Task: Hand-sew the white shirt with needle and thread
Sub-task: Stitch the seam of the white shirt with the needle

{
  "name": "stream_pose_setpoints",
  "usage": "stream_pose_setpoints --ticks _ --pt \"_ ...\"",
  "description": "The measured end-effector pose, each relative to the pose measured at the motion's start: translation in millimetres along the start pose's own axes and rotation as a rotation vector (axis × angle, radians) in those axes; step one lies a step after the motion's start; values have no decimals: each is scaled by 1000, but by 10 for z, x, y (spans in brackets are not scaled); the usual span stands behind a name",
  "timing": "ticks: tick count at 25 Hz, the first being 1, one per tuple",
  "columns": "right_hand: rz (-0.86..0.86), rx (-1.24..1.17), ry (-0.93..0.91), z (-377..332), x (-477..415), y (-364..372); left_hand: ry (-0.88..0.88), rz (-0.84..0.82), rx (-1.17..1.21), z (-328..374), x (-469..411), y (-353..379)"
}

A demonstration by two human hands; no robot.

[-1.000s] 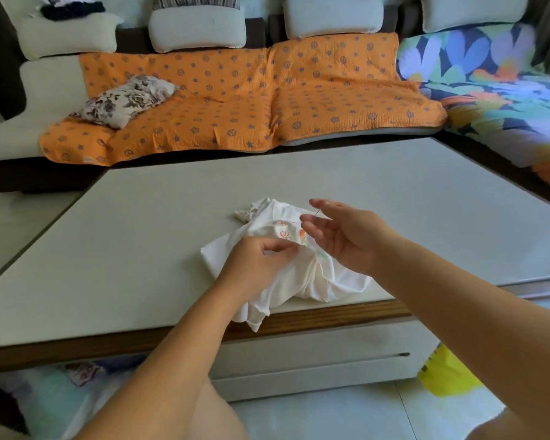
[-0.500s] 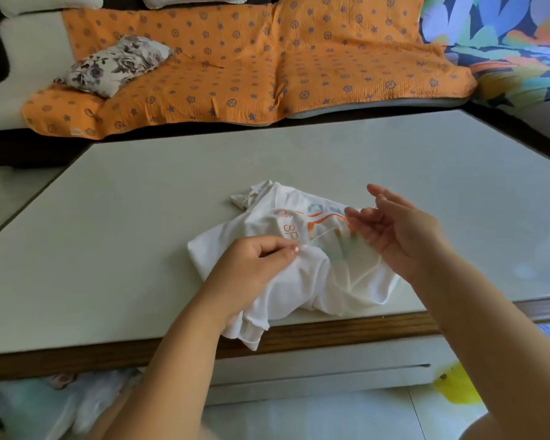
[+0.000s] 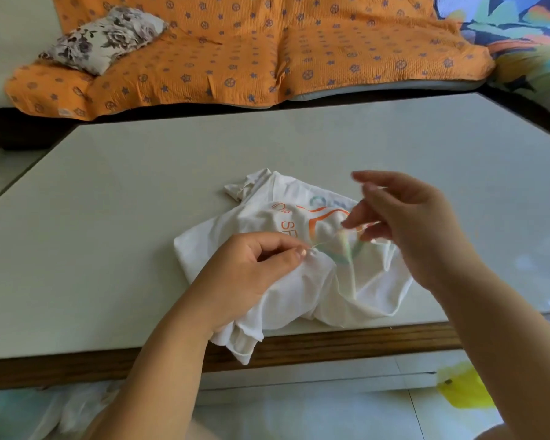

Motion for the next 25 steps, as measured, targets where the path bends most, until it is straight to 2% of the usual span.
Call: stream_pose_setpoints --ticks 2,5,9,12,16,25 --pt "-113 110 -12 -41 157 208 21 -15 -13 10 2 8" --pt "-133 206 -12 -66 322 257 50 -50 -32 30 44 11" --pt "-295 131 102 33 472 349 77 -70 -60 49 83 -20" --pt "-284 104 149 113 526 342 73 -39 -72 35 78 -62" --pt "-256 191 69 88 468 307 81 33 -74 24 56 -106" --pt "-419 357 22 24 459 389 75 50 -87 29 38 -153"
Point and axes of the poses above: each hand's wrist, its own x-axis away from the middle knuckle, its own y-axis out of the palm, z = x × y, the point moved 8 cm from there along -x, towards the middle knuckle, and after that the axes turned 7 degrees about -y, right-handed, at the moved point
